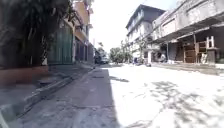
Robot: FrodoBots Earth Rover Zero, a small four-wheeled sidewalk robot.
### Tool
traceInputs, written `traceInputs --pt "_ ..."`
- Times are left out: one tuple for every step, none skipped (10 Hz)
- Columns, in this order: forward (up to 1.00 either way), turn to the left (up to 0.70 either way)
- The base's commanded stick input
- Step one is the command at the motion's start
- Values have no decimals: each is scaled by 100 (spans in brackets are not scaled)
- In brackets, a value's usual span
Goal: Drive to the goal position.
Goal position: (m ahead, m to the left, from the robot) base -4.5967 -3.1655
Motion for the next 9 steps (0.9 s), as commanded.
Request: traceInputs --pt "0 0" --pt "0 -100" --pt "0 -98" --pt "1 -84" --pt "2 -70" --pt "2 -56" --pt "3 -42" --pt "4 -28" --pt "5 -14"
